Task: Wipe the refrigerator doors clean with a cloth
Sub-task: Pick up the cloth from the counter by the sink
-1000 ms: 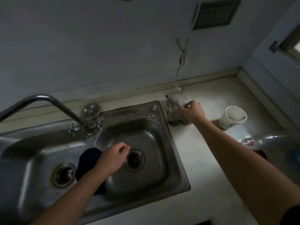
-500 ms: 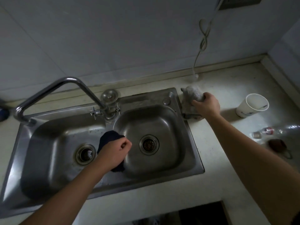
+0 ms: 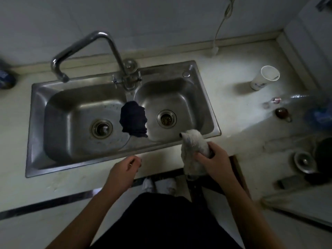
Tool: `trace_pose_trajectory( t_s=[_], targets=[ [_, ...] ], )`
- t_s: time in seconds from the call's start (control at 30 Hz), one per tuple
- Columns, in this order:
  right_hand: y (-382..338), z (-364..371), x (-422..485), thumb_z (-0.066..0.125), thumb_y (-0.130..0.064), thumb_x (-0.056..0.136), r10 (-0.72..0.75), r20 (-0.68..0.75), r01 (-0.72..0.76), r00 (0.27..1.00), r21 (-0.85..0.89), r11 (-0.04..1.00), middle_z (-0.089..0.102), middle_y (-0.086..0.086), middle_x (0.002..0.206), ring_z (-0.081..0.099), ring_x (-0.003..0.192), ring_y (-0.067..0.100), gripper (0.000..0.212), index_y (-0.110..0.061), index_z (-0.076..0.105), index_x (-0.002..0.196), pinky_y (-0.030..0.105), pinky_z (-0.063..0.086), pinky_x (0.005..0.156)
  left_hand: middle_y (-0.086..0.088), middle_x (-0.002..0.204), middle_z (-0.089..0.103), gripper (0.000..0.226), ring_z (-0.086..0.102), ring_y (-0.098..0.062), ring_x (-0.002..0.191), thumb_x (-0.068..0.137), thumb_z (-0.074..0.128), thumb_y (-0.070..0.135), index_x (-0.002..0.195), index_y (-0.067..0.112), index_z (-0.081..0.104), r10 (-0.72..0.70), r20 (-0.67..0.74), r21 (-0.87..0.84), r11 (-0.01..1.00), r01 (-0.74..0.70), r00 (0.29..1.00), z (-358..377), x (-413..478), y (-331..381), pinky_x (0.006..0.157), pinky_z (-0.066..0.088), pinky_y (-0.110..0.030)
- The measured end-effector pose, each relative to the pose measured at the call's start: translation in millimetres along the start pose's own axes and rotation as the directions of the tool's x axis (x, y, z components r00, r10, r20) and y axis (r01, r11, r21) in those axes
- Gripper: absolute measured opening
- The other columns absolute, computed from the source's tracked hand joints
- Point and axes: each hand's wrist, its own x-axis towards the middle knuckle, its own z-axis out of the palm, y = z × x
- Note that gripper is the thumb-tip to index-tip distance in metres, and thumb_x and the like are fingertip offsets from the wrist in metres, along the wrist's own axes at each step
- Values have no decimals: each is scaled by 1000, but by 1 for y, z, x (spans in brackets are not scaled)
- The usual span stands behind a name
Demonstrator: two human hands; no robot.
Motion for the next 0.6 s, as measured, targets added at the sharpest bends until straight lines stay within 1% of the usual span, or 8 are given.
trace_pose_trajectory(
  t_s=[0.07, 0.13, 0.2, 0.27, 0.37, 0.47, 0.53, 0.6],
  targets=[
    [4, 16, -24, 79, -23, 85, 14, 43, -13, 999, -25, 1000, 71, -2, 85, 67, 80, 9, 14, -23, 68, 93, 30, 56, 67, 6, 86, 74, 36, 70, -16, 82, 84, 44, 62, 92, 35, 66, -16, -5, -20, 1000, 16, 1000, -2, -18, -23, 81, 55, -43],
    [8, 33, -37, 79, -21, 85, 16, 83, -13, 996, -39, 999, 71, -7, 86, 65, 79, 0, 16, -24, 67, 94, 19, 50, 63, 4, 87, 73, 25, 69, -15, 84, 97, 50, 47, 91, 30, 66, -46, -12, -11, 999, 45, 999, -5, -33, -47, 79, 53, -36],
    [8, 50, -41, 80, -21, 85, 11, 139, -3, 990, -62, 998, 71, -6, 86, 65, 78, 1, 15, -24, 67, 93, 25, 52, 65, 5, 85, 71, 23, 67, -11, 84, 101, 49, 39, 88, 29, 64, -94, -60, 16, 995, 95, 994, -9, -45, -74, 75, 50, -28],
    [0, 67, -39, 81, -24, 84, -26, 222, 56, 975, -128, 990, 71, -3, 84, 65, 75, 5, 16, -24, 67, 91, 35, 52, 67, 7, 83, 70, 24, 68, -13, 83, 101, 48, 39, 84, 29, 63, -173, -132, -23, 985, 172, 976, -14, -60, -96, 74, 49, -31],
    [-22, 93, -30, 83, -24, 81, -125, 350, 209, 929, -212, 955, 69, -4, 80, 62, 74, 1, 21, -28, 63, 86, 32, 45, 65, 5, 87, 72, 25, 69, -15, 84, 100, 47, 39, 87, 29, 64, -315, -201, -119, 948, 296, 928, -22, -88, -119, 81, 51, -36],
    [-47, 122, -20, 82, -25, 80, -202, 494, 357, 846, -242, 902, 67, 0, 79, 62, 74, 9, 20, -24, 62, 84, 35, 43, 64, 2, 90, 72, 28, 68, -18, 85, 100, 43, 43, 94, 26, 65, -421, -253, -185, 905, 383, 871, -22, -118, -143, 84, 53, -38],
    [-61, 142, -18, 82, -23, 81, -234, 602, 439, 763, -218, 871, 66, 0, 79, 61, 73, 4, 19, -22, 63, 84, 31, 42, 62, 0, 91, 72, 36, 68, -20, 85, 99, 41, 48, 91, 22, 65, -508, -289, -263, 857, 443, 811, -12, -143, -162, 85, 55, -41],
    [-72, 160, -20, 81, -22, 83, -248, 708, 507, 661, -177, 844, 65, -6, 79, 60, 72, -3, 22, -31, 61, 83, 23, 41, 60, -2, 90, 72, 38, 68, -22, 84, 98, 43, 46, 88, 17, 66, -628, -297, -402, 765, 503, 719, 7, -173, -177, 85, 55, -42]
  ],
)
